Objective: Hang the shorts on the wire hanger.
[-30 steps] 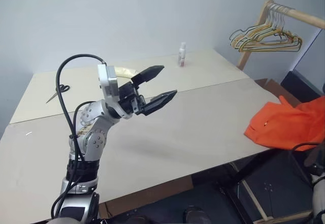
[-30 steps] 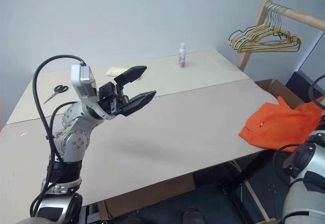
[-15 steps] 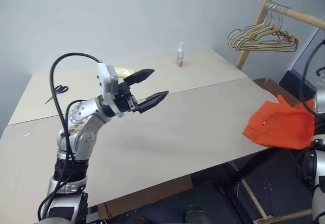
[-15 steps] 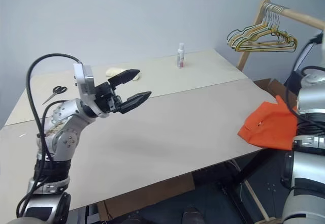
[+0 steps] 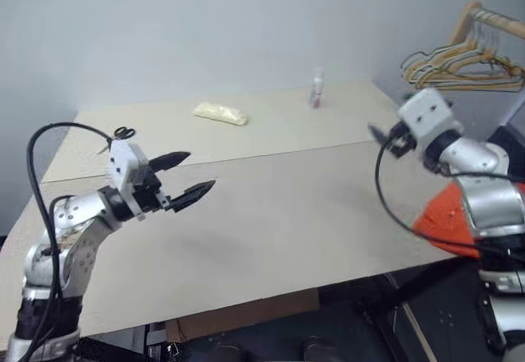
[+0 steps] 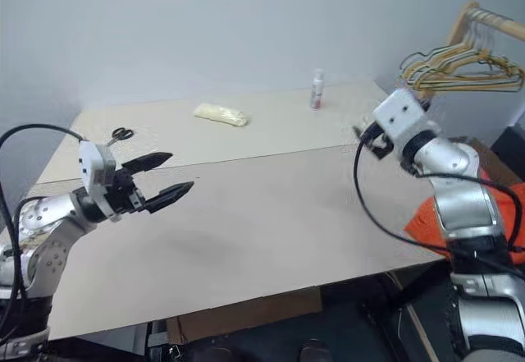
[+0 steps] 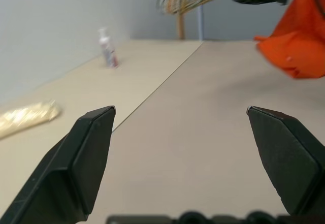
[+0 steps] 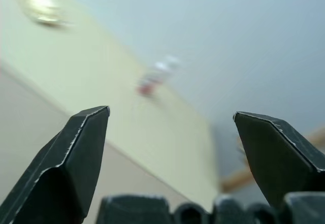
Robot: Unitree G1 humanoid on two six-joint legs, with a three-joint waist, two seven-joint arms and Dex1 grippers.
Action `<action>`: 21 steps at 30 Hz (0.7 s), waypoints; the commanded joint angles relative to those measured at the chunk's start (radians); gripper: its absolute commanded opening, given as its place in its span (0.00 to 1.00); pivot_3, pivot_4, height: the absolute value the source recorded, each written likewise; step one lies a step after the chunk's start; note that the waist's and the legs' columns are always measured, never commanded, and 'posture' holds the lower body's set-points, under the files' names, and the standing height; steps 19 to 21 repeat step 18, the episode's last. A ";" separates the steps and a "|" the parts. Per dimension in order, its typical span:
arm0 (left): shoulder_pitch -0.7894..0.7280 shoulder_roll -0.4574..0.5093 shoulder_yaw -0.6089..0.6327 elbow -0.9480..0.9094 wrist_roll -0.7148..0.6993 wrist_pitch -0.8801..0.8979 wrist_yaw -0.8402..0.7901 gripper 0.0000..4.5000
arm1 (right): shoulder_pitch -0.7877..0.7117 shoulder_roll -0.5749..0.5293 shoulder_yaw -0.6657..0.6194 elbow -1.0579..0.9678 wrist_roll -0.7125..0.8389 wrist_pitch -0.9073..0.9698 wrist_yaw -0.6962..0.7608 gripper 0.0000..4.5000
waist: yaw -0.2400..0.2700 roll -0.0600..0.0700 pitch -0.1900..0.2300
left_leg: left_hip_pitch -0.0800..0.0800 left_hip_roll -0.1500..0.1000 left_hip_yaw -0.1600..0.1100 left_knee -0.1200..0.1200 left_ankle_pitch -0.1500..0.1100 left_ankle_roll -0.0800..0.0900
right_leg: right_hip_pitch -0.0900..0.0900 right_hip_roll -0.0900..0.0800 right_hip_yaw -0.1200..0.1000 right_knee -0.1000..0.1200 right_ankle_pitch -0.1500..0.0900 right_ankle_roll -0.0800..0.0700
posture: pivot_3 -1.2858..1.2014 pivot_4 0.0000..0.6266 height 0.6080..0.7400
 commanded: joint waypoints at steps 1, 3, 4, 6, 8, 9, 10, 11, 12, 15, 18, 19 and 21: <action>0.042 0.019 0.048 -0.069 0.007 -0.007 0.016 1.00 | 0.030 -0.040 0.017 -0.065 -0.001 -0.049 0.120 1.00 | 0.019 0.000 0.000 | -0.001 -0.001 -0.001 0.000 0.000 -0.001 | 0.000 -0.001 -0.001 0.000 0.000 0.000 | 0.62 0.00 1.00; 0.071 0.019 0.056 -0.091 0.010 -0.004 0.030 1.00 | 0.037 -0.030 0.032 -0.050 -0.008 -0.058 0.153 1.00 | 0.035 -0.001 0.000 | -0.002 -0.001 -0.001 0.000 0.001 -0.002 | -0.001 -0.001 -0.002 -0.001 0.000 0.000 | 0.62 0.00 1.00; 0.082 0.015 0.058 -0.101 0.011 -0.006 0.036 1.00 | 0.038 -0.026 0.041 -0.039 -0.021 -0.065 0.158 1.00 | 0.041 -0.001 0.001 | -0.002 -0.001 -0.001 0.000 0.001 -0.003 | -0.002 -0.001 -0.002 -0.004 0.000 0.000 | 0.63 0.00 1.00; 0.097 0.010 0.060 -0.117 0.010 -0.006 0.048 1.00 | 0.037 -0.019 0.054 -0.022 -0.039 -0.075 0.171 1.00 | 0.057 -0.001 0.001 | -0.003 0.000 -0.002 0.000 0.002 -0.004 | -0.003 -0.001 -0.004 -0.004 0.000 0.000 | 0.63 0.00 1.00; 0.112 0.007 0.058 -0.131 0.015 -0.009 0.058 1.00 | 0.036 -0.011 0.063 -0.014 -0.050 -0.081 0.180 1.00 | 0.067 -0.001 0.001 | -0.004 0.000 -0.004 0.000 0.003 -0.006 | -0.004 0.000 -0.006 -0.002 0.000 -0.001 | 0.64 0.00 1.00; 0.118 0.008 0.057 -0.136 0.017 -0.010 0.061 1.00 | 0.037 -0.007 0.065 -0.014 -0.051 -0.080 0.189 1.00 | 0.073 -0.001 0.001 | -0.005 0.000 -0.004 0.000 0.004 -0.007 | -0.005 0.000 -0.006 -0.002 0.000 -0.001 | 0.64 0.00 1.00; 0.124 0.008 0.057 -0.139 0.019 -0.012 0.063 1.00 | 0.039 -0.004 0.068 -0.016 -0.055 -0.085 0.196 1.00 | 0.084 -0.001 0.001 | -0.005 0.000 -0.005 0.000 0.004 -0.008 | -0.006 0.000 -0.006 -0.001 0.000 -0.001 | 0.64 0.00 1.00; 0.128 0.008 0.056 -0.140 0.021 -0.014 0.065 1.00 | 0.041 -0.003 0.072 -0.017 -0.065 -0.092 0.198 1.00 | 0.088 -0.001 0.001 | -0.006 0.000 -0.005 0.000 0.005 -0.009 | -0.007 0.000 -0.007 0.000 0.000 -0.002 | 0.64 0.00 1.00; 0.131 0.007 0.054 -0.141 0.023 -0.018 0.066 1.00 | 0.042 0.000 0.079 -0.008 -0.079 -0.104 0.197 1.00 | 0.093 -0.001 0.001 | -0.006 0.000 -0.005 0.000 0.005 -0.009 | -0.007 0.000 -0.007 0.001 0.000 -0.002 | 0.64 0.00 1.00; 0.130 0.004 0.049 -0.139 0.032 -0.025 0.066 1.00 | 0.040 0.010 0.085 0.004 -0.099 -0.118 0.201 1.00 | 0.107 -0.001 0.000 | -0.006 0.000 -0.006 0.000 0.005 -0.009 | -0.007 0.001 -0.008 0.001 0.000 -0.003 | 0.64 0.00 1.00; 0.126 0.001 0.043 -0.134 0.030 -0.029 0.058 1.00 | 0.032 0.018 0.087 0.005 -0.107 -0.114 0.203 1.00 | 0.113 -0.002 0.000 | -0.006 0.000 -0.006 0.000 0.005 -0.009 | -0.007 0.000 -0.008 0.001 0.000 -0.003 | 0.64 0.00 1.00; 0.126 0.001 0.043 -0.134 0.030 -0.029 0.058 1.00 | 0.032 0.018 0.087 0.005 -0.107 -0.114 0.203 1.00 | 0.113 -0.002 0.000 | -0.006 0.000 -0.006 0.000 0.005 -0.009 | -0.007 0.000 -0.008 0.001 0.000 -0.003 | 0.64 0.00 1.00; 0.126 0.001 0.043 -0.134 0.030 -0.029 0.058 1.00 | 0.032 0.018 0.087 0.005 -0.107 -0.114 0.203 1.00 | 0.113 -0.002 0.000 | -0.006 0.000 -0.006 0.000 0.005 -0.009 | -0.007 0.000 -0.008 0.001 0.000 -0.003 | 0.64 0.00 1.00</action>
